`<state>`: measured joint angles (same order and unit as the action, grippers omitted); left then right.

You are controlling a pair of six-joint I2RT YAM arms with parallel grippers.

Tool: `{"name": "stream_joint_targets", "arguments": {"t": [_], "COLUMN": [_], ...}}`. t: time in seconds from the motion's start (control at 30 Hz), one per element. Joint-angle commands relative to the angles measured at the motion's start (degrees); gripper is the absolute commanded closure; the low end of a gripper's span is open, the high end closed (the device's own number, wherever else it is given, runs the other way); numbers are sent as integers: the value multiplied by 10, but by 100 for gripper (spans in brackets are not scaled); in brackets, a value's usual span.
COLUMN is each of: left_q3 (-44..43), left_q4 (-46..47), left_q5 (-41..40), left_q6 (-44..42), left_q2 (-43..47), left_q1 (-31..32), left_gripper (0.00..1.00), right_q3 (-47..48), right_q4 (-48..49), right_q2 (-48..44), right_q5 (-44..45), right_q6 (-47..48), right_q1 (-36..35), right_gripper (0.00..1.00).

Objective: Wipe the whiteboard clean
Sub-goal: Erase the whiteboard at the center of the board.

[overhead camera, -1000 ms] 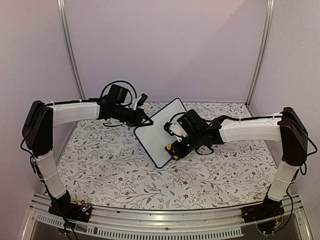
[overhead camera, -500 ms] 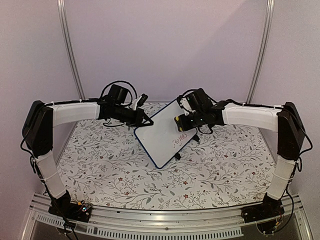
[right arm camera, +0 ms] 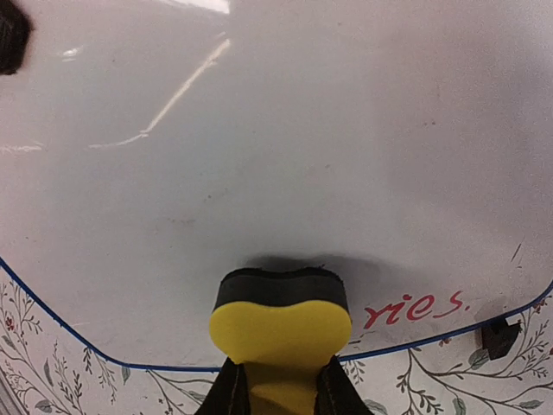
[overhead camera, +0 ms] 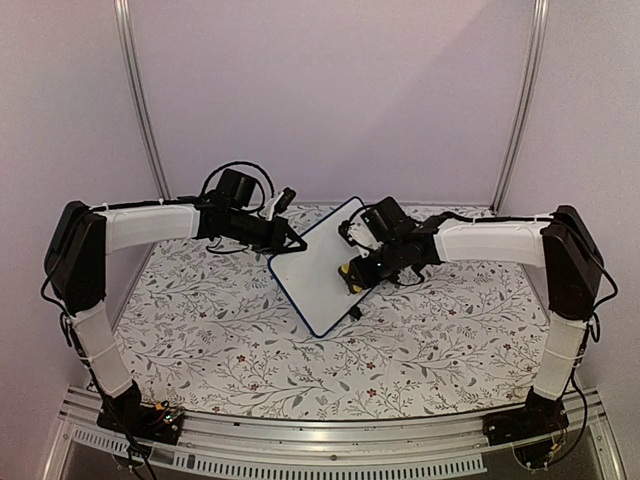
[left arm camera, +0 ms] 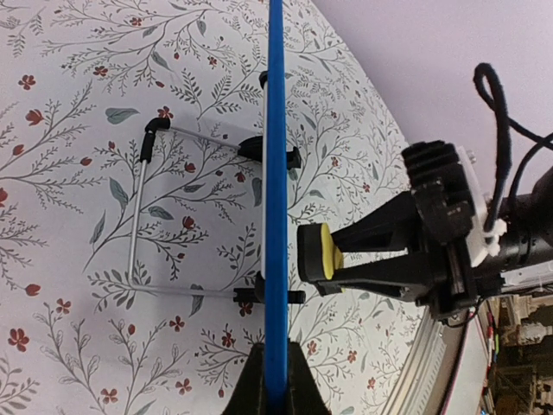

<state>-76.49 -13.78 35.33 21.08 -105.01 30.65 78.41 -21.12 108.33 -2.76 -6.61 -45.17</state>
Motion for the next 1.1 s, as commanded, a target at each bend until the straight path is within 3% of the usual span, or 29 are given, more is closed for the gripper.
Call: {"name": "stream_joint_targets", "arguments": {"t": [0.0,0.17,0.5,0.9,1.07], "left_q3": [-2,-1,-2,-2,-2], "left_q4": [-23,-23,-23,-23,-24], "left_q5": [-7,-8,-7,-8,-10], "left_q6": [-17,-16,-16,-16,-18], "left_q2": [-10,-8,-6,-5,-3], "left_q1": [13,13,14,14,13], "left_gripper": [100,100,100,100,100], "right_q3": [-5,16,1,28,68], "right_q4": [-13,-61,-111,-77,-90], "right_q2": [3,37,44,-17,9], "right_q5": [-7,52,75,58,41], "right_q6": [23,19,22,30,40], "right_q1": [-12,-12,-13,-12,-13], "right_gripper": [81,81,81,81,80]}}
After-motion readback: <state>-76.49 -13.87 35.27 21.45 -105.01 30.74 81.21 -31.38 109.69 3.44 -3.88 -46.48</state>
